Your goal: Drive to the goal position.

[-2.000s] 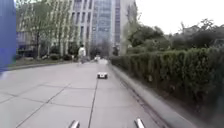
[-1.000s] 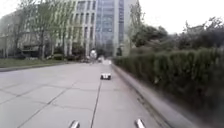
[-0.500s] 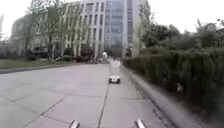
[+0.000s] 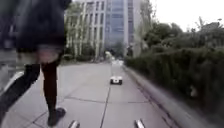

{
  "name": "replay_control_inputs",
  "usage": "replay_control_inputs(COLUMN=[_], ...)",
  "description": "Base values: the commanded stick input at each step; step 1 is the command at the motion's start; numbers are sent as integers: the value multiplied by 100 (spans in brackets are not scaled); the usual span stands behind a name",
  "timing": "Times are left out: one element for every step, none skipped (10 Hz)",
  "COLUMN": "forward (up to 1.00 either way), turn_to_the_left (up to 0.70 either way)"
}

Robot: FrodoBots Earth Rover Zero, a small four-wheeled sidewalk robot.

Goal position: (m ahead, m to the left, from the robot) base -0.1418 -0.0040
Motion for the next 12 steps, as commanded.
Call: replay_control_inputs(forward=[55,83,85,85,85,85,85,85,85,85,85,85], turn_to_the_left=[0,0,0,0,0,0,0,0,0,0,0,0])
